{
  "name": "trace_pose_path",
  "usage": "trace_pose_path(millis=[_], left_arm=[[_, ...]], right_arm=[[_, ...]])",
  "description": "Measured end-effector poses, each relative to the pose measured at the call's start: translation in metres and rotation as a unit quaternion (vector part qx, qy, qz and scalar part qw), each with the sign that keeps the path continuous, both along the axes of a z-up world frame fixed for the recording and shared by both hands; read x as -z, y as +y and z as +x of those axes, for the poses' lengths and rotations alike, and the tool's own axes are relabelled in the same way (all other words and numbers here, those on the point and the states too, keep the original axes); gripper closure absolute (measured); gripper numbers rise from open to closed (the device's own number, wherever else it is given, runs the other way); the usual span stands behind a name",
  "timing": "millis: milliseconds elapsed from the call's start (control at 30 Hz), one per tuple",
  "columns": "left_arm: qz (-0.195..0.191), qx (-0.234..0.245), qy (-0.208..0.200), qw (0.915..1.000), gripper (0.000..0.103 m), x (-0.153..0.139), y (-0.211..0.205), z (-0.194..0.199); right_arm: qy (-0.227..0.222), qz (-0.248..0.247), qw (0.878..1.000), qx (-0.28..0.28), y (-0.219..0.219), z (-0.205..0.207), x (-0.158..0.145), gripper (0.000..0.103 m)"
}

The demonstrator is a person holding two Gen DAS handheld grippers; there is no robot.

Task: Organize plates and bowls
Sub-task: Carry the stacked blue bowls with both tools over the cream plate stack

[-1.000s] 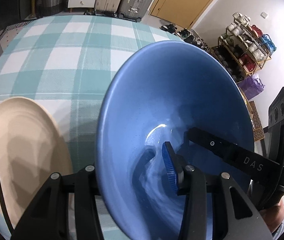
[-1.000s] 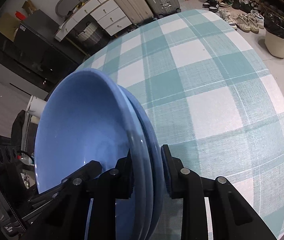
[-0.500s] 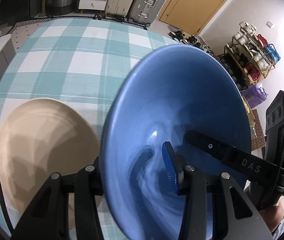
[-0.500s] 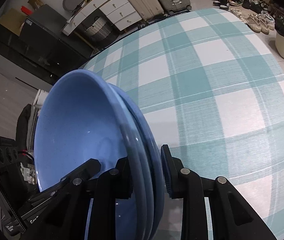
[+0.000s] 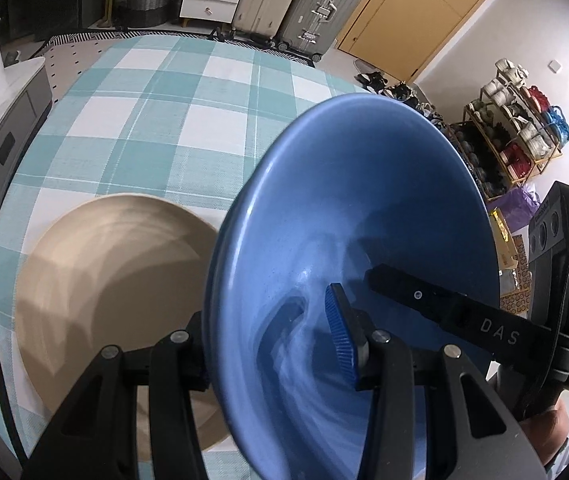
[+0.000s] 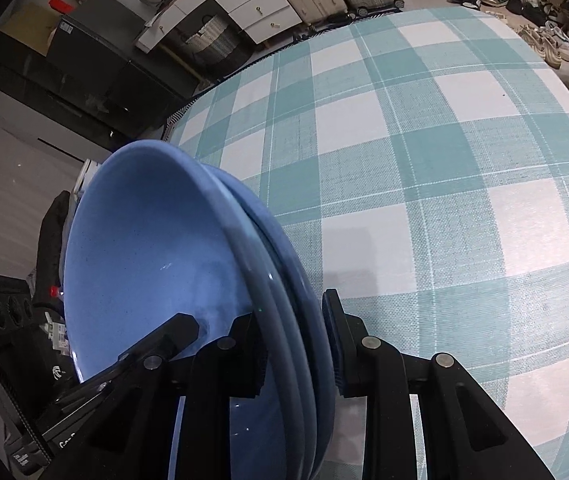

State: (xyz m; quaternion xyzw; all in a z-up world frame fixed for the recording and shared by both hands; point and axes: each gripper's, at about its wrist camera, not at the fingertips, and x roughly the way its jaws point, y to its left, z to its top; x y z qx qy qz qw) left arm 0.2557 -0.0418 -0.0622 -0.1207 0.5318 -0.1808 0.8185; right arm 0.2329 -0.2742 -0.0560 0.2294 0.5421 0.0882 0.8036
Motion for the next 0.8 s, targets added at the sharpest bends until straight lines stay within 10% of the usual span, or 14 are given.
trace_pose_path(millis=[800], left_arm=[[0.001, -0.084, 0.006, 0.9965, 0.056, 0.009, 0.097, -0.02]], right_arm=[[0.006, -0.007, 0.996, -0.087, 0.101, 0.023, 0.004, 0.078]])
